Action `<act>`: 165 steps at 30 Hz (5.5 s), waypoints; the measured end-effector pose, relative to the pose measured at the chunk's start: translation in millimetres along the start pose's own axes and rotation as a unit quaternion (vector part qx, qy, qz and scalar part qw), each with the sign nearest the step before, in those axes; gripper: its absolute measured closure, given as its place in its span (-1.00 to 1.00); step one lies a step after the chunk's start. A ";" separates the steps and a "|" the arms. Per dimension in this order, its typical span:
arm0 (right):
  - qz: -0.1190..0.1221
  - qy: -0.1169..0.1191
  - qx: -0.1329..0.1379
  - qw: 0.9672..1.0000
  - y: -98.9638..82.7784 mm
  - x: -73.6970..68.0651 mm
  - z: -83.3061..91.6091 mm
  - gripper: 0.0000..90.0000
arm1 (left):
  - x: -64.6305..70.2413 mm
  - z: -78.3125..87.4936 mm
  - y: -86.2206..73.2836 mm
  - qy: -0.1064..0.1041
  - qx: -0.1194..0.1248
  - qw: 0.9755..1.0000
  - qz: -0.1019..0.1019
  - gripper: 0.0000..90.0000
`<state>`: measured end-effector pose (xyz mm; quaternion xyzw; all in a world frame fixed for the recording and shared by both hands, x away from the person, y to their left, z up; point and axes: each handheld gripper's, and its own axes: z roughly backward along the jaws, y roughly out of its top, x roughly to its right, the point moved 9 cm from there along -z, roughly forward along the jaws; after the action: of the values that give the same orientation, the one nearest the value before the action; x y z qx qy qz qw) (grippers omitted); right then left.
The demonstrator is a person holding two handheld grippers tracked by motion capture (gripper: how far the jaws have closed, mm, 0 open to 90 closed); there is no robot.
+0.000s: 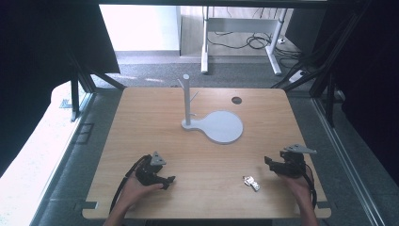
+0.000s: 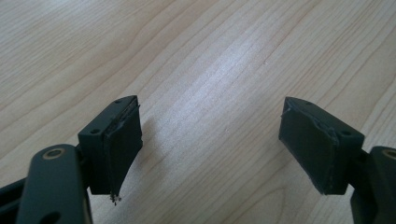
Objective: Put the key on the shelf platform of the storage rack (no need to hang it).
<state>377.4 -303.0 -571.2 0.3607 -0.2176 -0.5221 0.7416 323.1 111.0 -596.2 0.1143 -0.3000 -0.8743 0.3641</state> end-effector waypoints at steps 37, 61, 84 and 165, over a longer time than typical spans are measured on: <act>0.023 0.023 -0.036 0.999 -5.2 -9.4 8.5 -0.15 | 4.6 1.1 1.6 -0.003 0.003 1.000 -0.009 -0.52; 0.076 0.022 -0.088 0.993 0.3 -13.0 36.7 -0.06 | -1.2 11.5 6.1 0.008 0.026 1.000 0.001 -0.51; 0.113 0.070 -0.167 0.977 -2.5 -46.0 38.9 0.04 | 11.9 21.0 16.1 -0.004 0.042 0.999 -0.015 -0.50; 0.162 0.115 -0.279 0.940 -15.9 -111.4 -11.0 0.62 | 8.8 15.0 14.2 -0.025 0.042 0.999 0.018 -0.52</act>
<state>335.1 -199.0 -584.4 0.1566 -0.0321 -0.3900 0.9069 318.6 103.5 -575.6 0.1027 -0.3477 -0.8566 0.3671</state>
